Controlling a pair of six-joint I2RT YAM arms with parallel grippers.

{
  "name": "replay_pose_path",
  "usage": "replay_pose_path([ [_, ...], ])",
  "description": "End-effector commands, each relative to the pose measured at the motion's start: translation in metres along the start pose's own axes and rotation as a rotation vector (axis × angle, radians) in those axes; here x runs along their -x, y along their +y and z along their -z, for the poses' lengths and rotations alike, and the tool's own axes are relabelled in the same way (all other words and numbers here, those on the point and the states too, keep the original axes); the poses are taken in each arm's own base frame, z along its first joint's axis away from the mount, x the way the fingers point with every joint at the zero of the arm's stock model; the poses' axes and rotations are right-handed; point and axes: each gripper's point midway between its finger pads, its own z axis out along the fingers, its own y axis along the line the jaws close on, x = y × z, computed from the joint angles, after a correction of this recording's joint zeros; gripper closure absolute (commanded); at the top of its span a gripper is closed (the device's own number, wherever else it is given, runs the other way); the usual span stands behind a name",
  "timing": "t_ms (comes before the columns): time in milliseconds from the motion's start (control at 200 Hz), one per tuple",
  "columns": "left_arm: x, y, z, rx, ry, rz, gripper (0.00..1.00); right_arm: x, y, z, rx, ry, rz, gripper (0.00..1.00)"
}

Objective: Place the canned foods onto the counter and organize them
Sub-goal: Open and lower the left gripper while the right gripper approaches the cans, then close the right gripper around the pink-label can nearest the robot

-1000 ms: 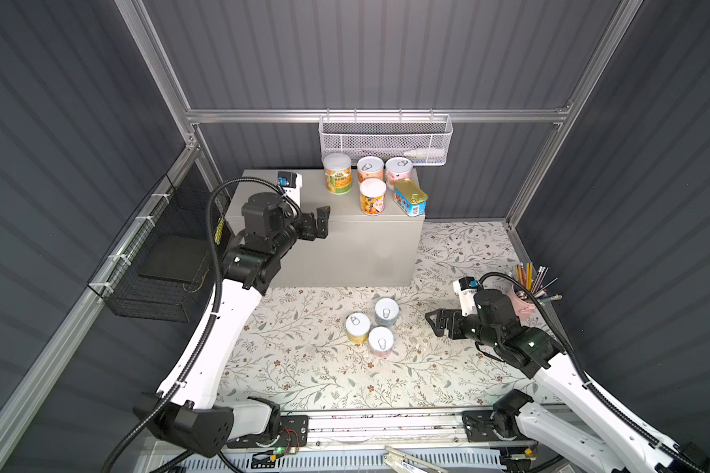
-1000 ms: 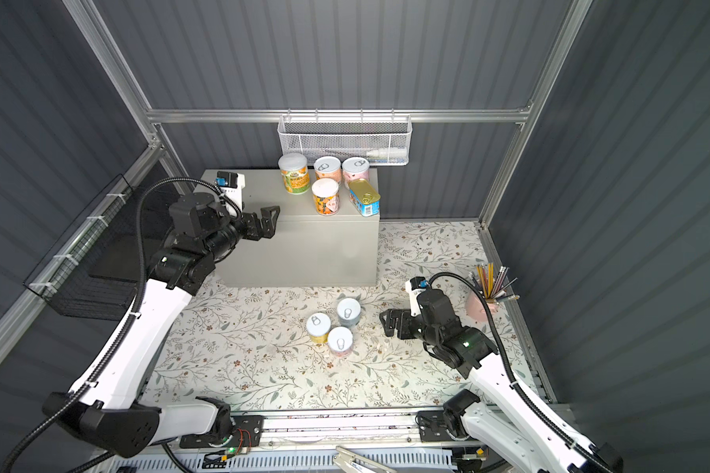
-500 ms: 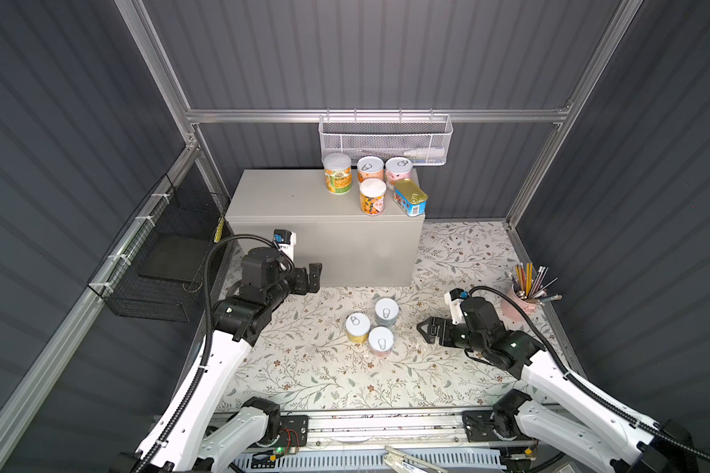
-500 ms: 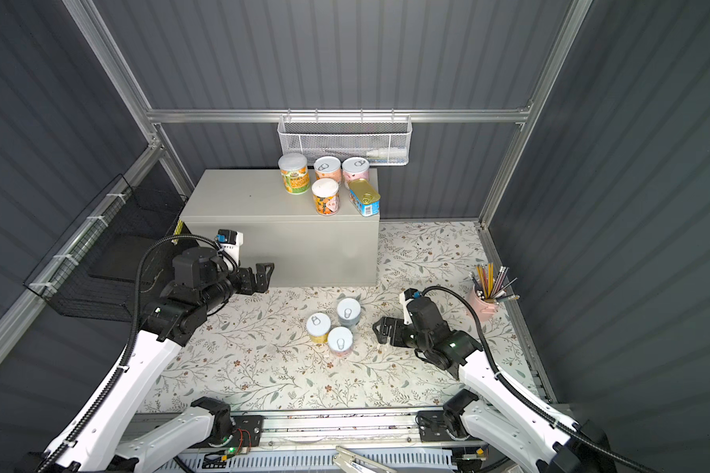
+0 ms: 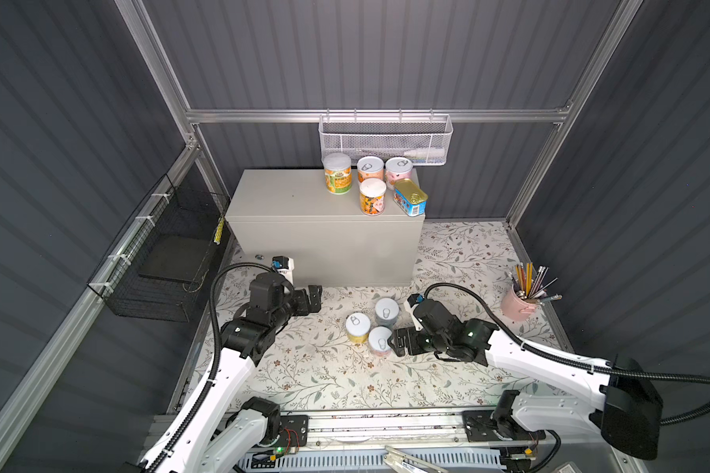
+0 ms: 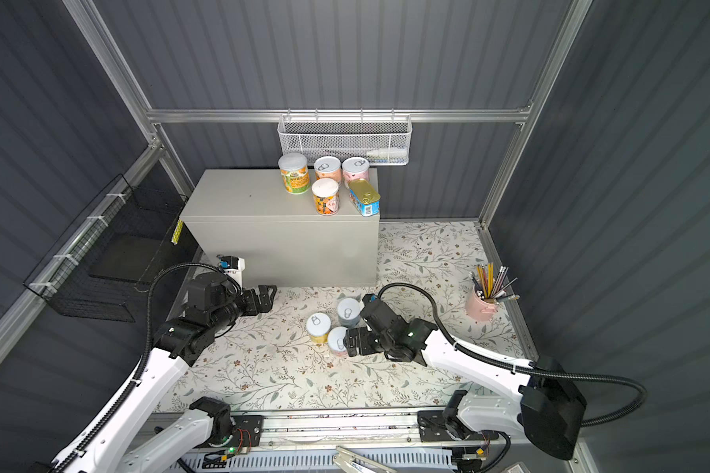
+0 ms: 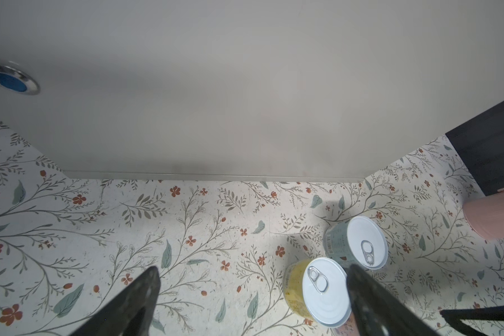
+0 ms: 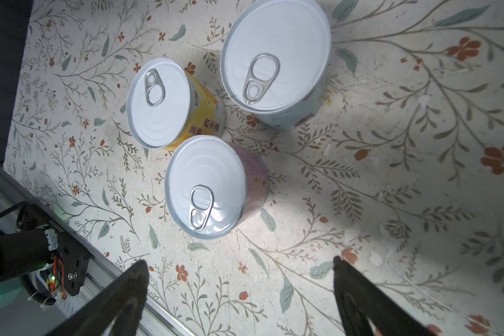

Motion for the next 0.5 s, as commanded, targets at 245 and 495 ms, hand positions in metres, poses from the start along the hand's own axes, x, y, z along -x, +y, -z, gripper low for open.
replay_pose_path([
  [245, -0.006, -0.003, -0.007, -0.022, 0.030, 0.029, 0.00, 0.007, 0.022, -0.024, -0.039, 0.049, 0.125, 0.01],
  [495, -0.010, 0.003, -0.005, 0.008, 0.036, 0.027, 0.00, 0.001, 0.035, -0.039, -0.041, 0.094, 0.189, 0.05],
])
